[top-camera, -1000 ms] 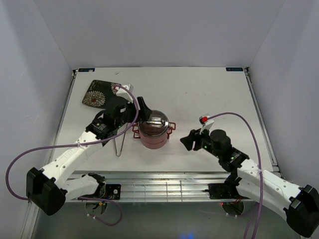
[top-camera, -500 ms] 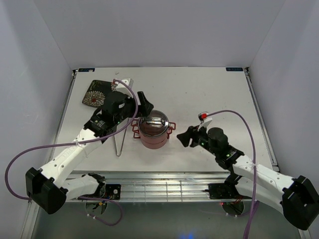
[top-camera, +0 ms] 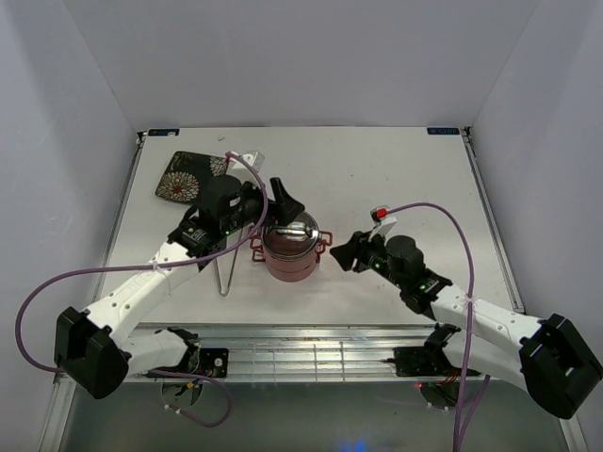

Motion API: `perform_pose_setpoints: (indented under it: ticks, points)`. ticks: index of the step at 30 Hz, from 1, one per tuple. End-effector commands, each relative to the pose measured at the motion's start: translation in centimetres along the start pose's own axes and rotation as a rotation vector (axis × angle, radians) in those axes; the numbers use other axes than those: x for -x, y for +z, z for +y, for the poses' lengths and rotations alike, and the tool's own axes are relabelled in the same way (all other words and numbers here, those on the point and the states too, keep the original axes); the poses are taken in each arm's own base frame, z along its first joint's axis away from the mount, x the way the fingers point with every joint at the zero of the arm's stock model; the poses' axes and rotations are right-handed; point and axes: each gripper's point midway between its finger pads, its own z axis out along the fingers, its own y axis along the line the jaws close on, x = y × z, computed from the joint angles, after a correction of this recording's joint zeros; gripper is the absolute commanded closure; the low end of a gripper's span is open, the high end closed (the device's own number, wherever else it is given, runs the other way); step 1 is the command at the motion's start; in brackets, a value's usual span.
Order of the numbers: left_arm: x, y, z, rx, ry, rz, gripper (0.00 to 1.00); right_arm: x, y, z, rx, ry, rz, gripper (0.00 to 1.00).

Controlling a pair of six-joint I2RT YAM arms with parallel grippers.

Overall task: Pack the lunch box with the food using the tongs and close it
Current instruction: Close the box lid on the packing box, then close the fastener on the packing box.

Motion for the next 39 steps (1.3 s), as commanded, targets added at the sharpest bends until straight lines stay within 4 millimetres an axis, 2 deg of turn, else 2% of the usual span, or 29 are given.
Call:
perform_pose_setpoints:
  ticks: [1, 6, 8, 11, 13, 16, 22, 28, 39]
  points:
    - [-1.0, 0.3, 0.0, -0.019, -0.005, 0.008, 0.09, 3.8, 0.3, 1.2, 0.016, -0.002, -0.113, 0.46]
    - [-3.0, 0.6, 1.7, 0.019, -0.01, 0.027, 0.09, 5.4, 0.4, 1.3, -0.009, -0.023, -0.136, 0.47]
    - [-3.4, 0.8, 2.0, 0.023, -0.01, 0.031, 0.09, 5.0, 0.6, 1.1, -0.018, -0.025, -0.118, 0.49]
    - [-3.8, 0.9, 2.4, 0.035, -0.011, 0.039, 0.09, 3.3, 0.8, 1.3, 0.022, -0.016, -0.084, 0.48]
    - [-3.9, 0.9, 2.5, 0.04, -0.011, 0.039, 0.09, 2.4, 0.8, 1.3, 0.036, -0.002, -0.076, 0.42]
    - [-4.0, 0.9, 2.6, 0.045, -0.012, 0.038, 0.1, 1.5, 0.8, 1.0, 0.032, 0.004, -0.075, 0.4]
    - [-4.1, 1.1, 2.6, 0.043, -0.015, 0.039, 0.1, 1.4, 0.8, 1.6, 0.04, -0.016, -0.102, 0.35]
    - [-3.7, 1.1, 2.3, 0.033, -0.012, 0.029, 0.1, 0.9, 1.4, 1.8, 0.016, -0.027, -0.108, 0.36]
    - [-3.6, 1.2, 2.1, 0.024, 0.001, 0.031, 0.1, 0.5, 3.1, 0.1, -0.126, -0.03, -0.119, 0.36]
